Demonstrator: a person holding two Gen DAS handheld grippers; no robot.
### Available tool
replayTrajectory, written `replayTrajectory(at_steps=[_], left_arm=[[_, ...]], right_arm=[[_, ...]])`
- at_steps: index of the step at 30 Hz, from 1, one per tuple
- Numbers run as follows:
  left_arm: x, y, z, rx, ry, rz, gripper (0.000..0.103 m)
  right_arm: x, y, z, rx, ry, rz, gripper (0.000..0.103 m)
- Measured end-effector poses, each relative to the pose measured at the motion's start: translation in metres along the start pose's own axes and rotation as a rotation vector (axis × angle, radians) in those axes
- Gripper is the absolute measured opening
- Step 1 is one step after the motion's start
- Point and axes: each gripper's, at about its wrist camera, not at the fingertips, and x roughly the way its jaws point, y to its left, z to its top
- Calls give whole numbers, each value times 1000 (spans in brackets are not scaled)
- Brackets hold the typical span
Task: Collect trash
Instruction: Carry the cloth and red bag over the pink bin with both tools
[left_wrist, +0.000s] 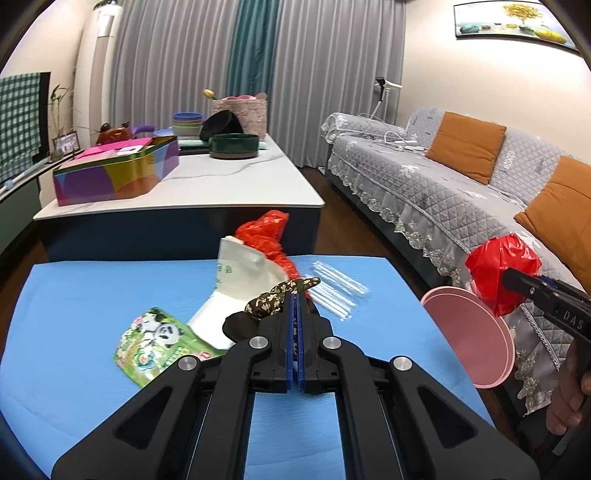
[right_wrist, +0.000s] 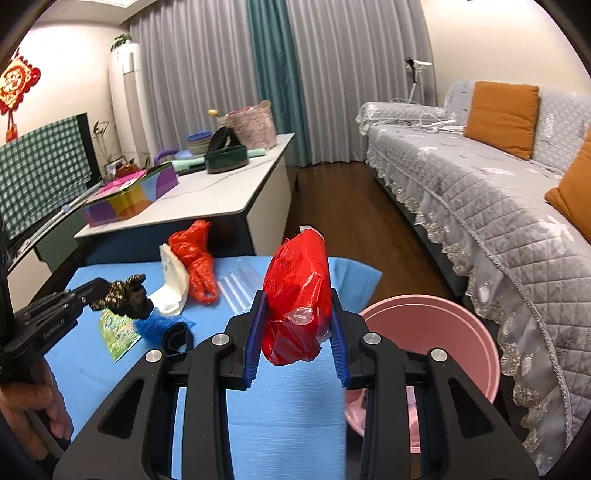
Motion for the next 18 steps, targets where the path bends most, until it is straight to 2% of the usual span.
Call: replayTrajectory(at_steps=[18], left_arm=[[15, -60, 0, 56, 21, -97, 1]], right_arm=[[-21, -47, 7, 30, -60, -115, 33]])
